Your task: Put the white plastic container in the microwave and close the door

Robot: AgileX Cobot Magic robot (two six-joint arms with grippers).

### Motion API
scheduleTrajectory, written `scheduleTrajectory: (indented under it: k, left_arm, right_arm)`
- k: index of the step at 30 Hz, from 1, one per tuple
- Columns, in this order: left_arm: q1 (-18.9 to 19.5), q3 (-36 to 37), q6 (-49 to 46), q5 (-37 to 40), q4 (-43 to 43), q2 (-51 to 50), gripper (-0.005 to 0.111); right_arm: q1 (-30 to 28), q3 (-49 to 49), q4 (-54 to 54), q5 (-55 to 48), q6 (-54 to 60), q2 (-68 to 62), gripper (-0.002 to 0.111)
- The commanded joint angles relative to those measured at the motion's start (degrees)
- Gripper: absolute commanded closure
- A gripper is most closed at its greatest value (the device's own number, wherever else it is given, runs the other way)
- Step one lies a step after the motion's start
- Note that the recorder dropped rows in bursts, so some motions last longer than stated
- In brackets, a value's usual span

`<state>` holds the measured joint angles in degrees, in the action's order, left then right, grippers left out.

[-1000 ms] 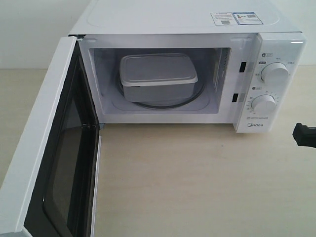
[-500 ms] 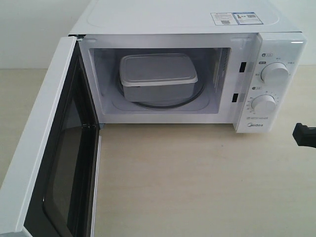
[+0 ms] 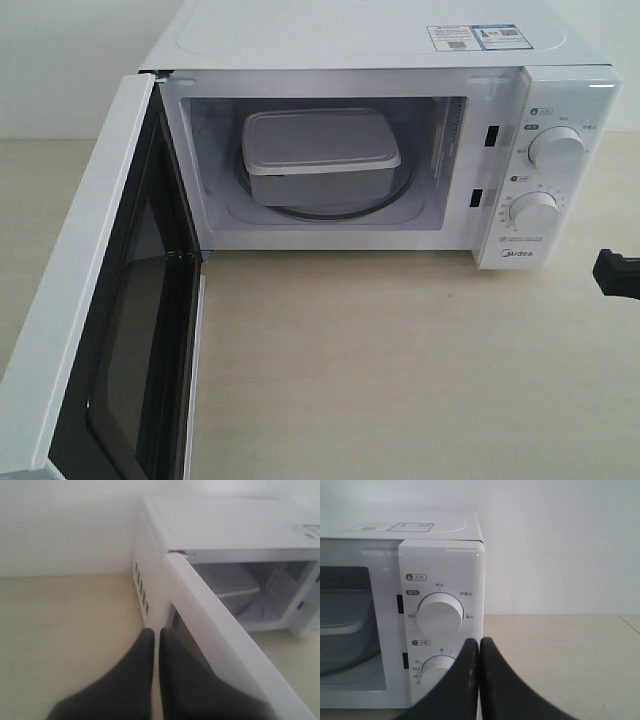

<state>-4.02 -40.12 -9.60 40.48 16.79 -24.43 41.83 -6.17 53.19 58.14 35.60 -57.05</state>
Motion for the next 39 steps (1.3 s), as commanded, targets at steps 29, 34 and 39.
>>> scheduleTrajectory:
  k: [29,34,39]
  left_arm:
    - [0.0,-10.9,-11.6,29.2,11.3,-23.6,0.102]
    - [0.0,-10.9,-14.0,29.0,13.0,-23.7,0.102]
    - [0.0,-10.9,-21.1,29.5,17.7,-24.2,0.102]
  right_arm:
    - [-0.2,-0.3,0.0,1.2,0.4,0.4,0.108]
    - [-0.2,-0.3,0.0,1.2,0.4,0.4,0.108]
    - [-0.2,-0.3,0.0,1.2,0.4,0.4,0.108]
